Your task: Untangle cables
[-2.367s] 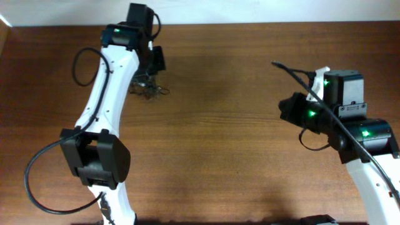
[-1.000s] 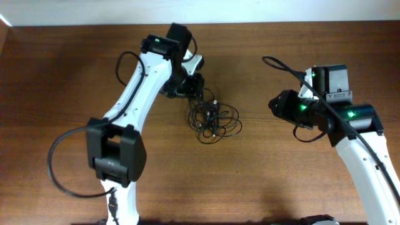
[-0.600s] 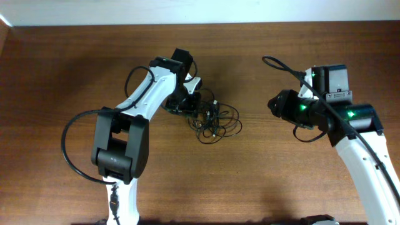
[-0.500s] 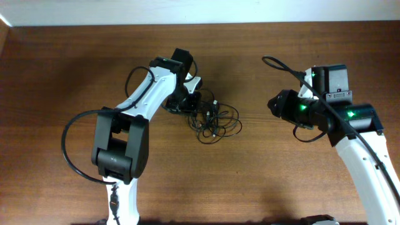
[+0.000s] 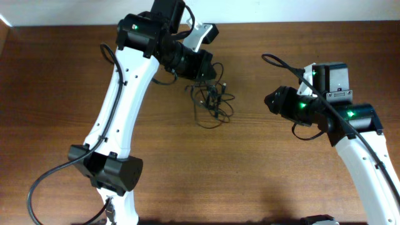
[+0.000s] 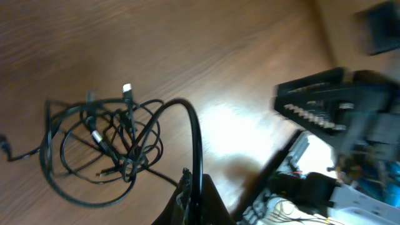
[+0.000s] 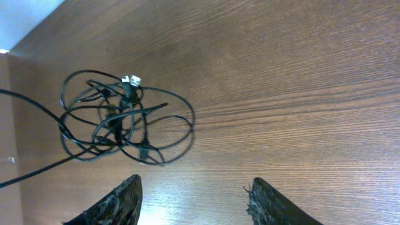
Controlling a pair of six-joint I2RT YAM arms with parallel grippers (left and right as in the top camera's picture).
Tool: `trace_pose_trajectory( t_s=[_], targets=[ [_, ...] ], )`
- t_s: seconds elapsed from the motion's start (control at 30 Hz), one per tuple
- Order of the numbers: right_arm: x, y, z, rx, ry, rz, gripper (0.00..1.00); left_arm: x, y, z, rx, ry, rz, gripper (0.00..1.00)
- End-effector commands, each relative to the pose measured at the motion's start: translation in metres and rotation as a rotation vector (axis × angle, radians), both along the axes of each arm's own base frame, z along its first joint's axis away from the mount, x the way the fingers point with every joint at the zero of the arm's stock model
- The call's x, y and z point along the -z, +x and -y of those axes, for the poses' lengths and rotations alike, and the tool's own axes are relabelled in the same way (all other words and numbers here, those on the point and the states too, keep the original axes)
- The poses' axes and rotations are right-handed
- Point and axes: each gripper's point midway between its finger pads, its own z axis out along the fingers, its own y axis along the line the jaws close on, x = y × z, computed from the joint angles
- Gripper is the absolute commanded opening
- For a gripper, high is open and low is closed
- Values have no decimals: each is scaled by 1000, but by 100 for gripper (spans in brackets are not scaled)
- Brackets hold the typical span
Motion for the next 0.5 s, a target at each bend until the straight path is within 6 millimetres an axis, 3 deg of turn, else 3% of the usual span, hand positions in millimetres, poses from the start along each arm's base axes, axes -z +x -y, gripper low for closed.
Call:
trace_pose_trajectory(
  t_s=[0.0, 0.07, 0.2, 0.37, 0.47],
  targets=[
    [-2, 0, -4, -23, 15, 7, 56, -57, -13, 21, 135, -207, 117, 0],
    [-6, 6, -6, -28, 26, 39, 56, -85, -16, 24, 177, -261, 211, 0],
    [-16, 18, -20, -73, 91, 94, 56, -95, -19, 25, 186, -281, 235, 0],
    [16, 37, -25, -83, 96, 26, 56, -111, -26, 33, 228, -382, 223, 0],
    [30, 48, -50, -173, 220, -1, 56, -111, -26, 33, 214, -381, 207, 0]
  ],
)
